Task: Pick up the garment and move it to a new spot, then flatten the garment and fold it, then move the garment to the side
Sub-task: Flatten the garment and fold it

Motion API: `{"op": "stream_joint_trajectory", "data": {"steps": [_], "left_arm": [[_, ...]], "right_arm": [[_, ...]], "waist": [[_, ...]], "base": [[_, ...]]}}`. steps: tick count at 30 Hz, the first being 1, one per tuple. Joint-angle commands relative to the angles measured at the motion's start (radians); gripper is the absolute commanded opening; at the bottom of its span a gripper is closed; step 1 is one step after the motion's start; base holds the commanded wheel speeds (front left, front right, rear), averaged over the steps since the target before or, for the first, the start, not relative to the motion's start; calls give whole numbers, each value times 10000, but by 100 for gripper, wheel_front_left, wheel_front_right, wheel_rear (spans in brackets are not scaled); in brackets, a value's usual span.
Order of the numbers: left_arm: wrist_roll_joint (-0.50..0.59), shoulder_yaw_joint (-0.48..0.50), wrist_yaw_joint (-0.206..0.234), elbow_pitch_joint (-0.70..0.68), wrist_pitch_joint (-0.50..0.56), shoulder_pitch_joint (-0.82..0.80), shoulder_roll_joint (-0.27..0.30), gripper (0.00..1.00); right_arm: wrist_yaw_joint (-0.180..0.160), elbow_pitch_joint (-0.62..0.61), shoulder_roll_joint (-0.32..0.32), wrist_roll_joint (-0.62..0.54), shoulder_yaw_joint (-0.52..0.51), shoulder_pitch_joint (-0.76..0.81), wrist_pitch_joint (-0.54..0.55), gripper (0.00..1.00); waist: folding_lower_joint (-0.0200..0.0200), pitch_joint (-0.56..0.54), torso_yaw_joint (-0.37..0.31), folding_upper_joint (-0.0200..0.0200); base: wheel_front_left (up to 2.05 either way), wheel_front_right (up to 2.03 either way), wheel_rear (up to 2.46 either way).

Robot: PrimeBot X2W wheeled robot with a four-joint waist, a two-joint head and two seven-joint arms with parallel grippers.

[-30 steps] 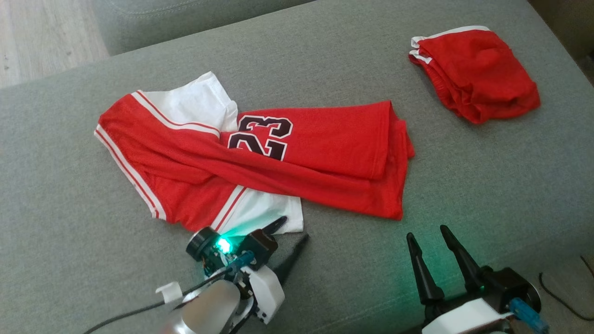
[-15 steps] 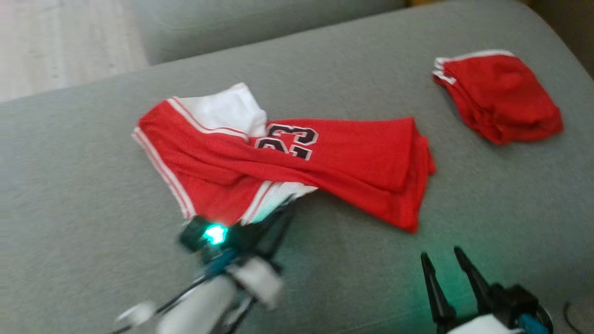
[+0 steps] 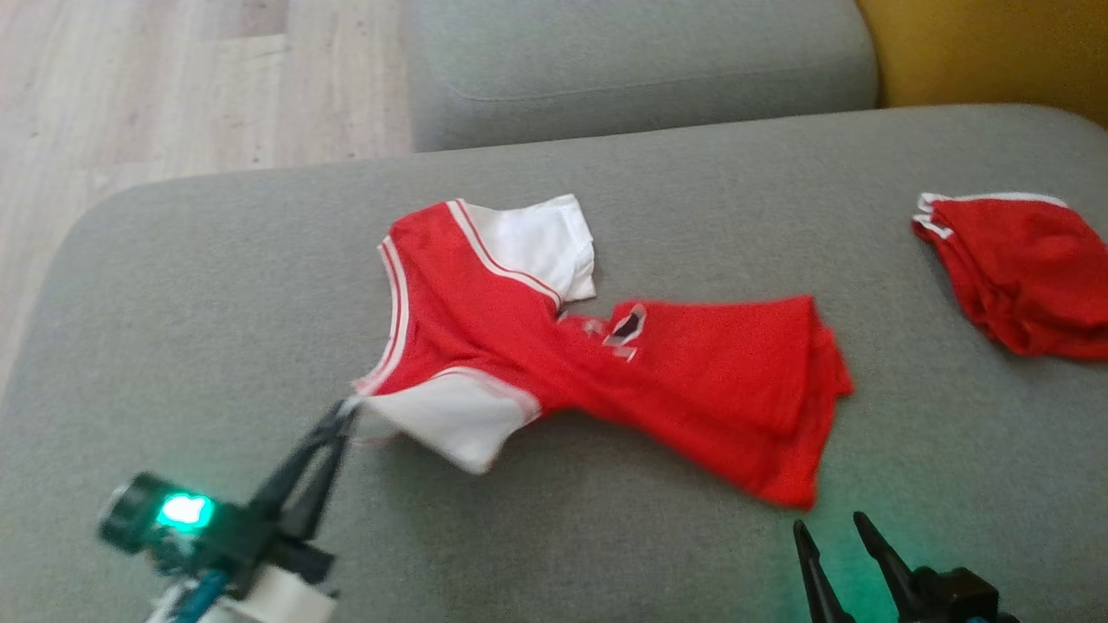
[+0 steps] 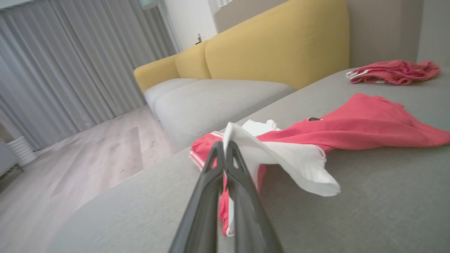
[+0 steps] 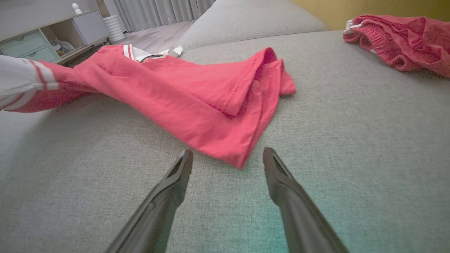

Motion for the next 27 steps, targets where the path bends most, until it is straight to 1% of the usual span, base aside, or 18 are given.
{"op": "stream_joint_trajectory", "data": {"steps": [1, 4, 7, 10, 22, 23, 24, 25, 26, 27], "left_arm": [[76, 642, 165, -359, -64, -340, 531, 0], [55, 1008, 388, -663, -64, -182, 917, 0], [-16, 1132, 394, -851, -64, -87, 1124, 0], [-57, 1116, 378, -959, -38, -78, 1151, 0], [-22, 994, 328, -1154, 104, -437, 1124, 0], [-14, 990, 339, -1171, 118, -465, 1123, 0], [-13, 987, 344, -1181, 127, -491, 1121, 0], [-17, 985, 346, -1183, 129, -517, 1116, 0], [-25, 982, 348, -1182, 127, -536, 1108, 0], [-34, 978, 348, -1180, 124, -549, 1096, 0]], "right_arm": [[67, -163, -187, -101, 191, -243, -40, 100], [67, 59, -151, -242, 116, -296, -40, 100], [67, 229, -114, -229, 333, -409, -40, 100], [67, 472, -141, -150, 806, -586, -40, 100], [67, 1625, -190, 176, 1777, -1499, -40, 100], [67, 1707, -204, 209, 1834, -1562, -40, 93], [67, 1764, -214, 242, 1860, -1617, -40, 46], [67, 1807, -219, 278, 1874, -1665, -40, 4], [67, 1829, -224, 309, 1894, -1705, -40, 0], [67, 1792, -235, 327, 1938, -1746, -40, 0]], "waist": [[1, -54, 113, 0], [1, -47, 219, 0], [1, -16, 314, 0], [1, 34, 379, 0], [1, 393, 630, 0], [1, 414, 642, 0], [1, 437, 653, 0], [1, 455, 661, 0], [1, 467, 664, 0], [1, 473, 664, 0]], "base": [[0, 0, 0], [0, 0, 0], [0, 0, 0], [0, 0, 0], [0, 0, 0], [0, 0, 0], [0, 0, 0], [0, 0, 0], [0, 0, 0], [0, 0, 0]]}}
